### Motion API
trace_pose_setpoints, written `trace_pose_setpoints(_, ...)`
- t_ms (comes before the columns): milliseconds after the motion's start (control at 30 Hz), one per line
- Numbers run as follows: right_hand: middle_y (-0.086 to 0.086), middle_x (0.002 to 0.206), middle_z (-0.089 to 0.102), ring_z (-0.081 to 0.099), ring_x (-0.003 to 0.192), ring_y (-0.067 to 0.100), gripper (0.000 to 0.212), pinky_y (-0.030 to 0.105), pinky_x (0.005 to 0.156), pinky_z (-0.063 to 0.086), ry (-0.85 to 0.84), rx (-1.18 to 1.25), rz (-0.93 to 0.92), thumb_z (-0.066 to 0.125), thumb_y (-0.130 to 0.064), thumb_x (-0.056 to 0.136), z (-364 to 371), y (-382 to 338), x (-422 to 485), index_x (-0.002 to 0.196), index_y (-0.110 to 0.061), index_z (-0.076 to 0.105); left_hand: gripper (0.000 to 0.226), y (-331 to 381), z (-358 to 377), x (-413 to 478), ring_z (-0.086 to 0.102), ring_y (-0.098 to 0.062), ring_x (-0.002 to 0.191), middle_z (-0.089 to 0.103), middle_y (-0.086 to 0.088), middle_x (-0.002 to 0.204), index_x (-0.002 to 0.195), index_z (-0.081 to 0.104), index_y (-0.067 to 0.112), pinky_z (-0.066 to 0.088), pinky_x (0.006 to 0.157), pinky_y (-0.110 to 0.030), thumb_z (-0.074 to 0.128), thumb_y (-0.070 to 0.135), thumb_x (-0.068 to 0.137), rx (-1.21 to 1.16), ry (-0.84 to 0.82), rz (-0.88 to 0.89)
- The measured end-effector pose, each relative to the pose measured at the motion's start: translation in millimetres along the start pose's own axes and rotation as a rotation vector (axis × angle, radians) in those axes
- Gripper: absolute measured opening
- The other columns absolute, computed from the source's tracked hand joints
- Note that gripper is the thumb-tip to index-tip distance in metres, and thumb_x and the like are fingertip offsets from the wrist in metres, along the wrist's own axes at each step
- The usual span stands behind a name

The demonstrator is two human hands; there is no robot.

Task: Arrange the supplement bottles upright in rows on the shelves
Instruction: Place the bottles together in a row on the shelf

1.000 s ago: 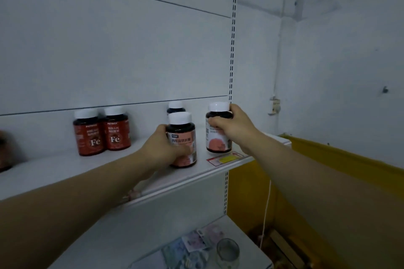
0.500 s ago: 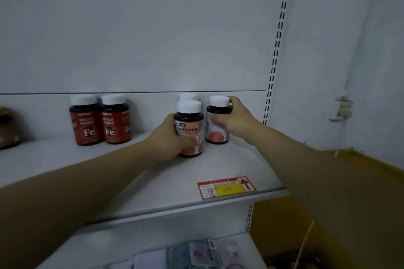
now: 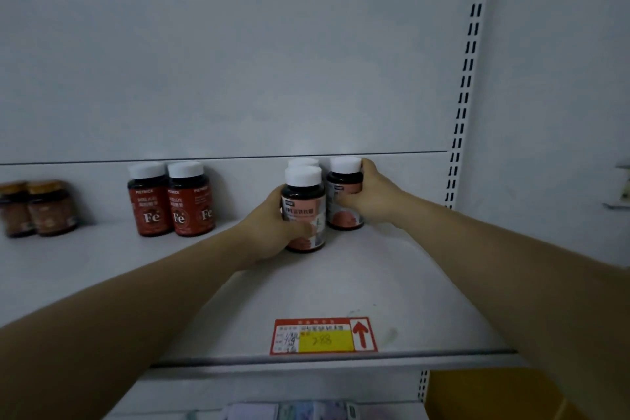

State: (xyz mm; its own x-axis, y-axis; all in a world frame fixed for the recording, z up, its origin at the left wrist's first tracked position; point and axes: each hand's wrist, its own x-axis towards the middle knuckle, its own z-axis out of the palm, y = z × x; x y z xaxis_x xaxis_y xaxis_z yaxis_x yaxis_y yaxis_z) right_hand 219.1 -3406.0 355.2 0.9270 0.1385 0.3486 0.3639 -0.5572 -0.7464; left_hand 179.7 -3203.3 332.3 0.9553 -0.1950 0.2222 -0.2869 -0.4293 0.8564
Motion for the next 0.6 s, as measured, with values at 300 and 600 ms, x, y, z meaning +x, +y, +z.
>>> trace_pose_setpoints(300, -0.003, 0.110, 0.055, 0.052, 0.095, 0.016, 0.075, 0.024, 0.066, 0.040, 0.008, -0.107, 0.085, 0.070, -0.020, 0.073, -9.9, 8.3, -1.1, 0.137, -0.020, 0.029, 0.074, 0.0, 10.3, 5.0, 0.055, 0.002, 0.096, 0.055, 0.023, 0.108, 0.133, 0.034, 0.036, 0.041, 0.080, -0.016, 0.078, 0.029, 0.073, 0.067, 0.018, -0.008)
trace_pose_setpoints(600, 0.004, 0.139, 0.044, 0.049, 0.105, 0.019, 0.080, 0.024, 0.077, 0.038, 0.086, -0.168, 0.052, 0.061, -0.040, 0.079, -27.2, -21.0, 2.7, 0.146, -0.022, 0.023, 0.098, 20.9, -16.9, -11.4, 0.035, -0.022, 0.135, 0.022, 0.002, 0.155, 0.149, 0.009, 0.034, 0.033, 0.104, -0.038, 0.069, 0.053, 0.074, 0.215, -0.046, -0.159)
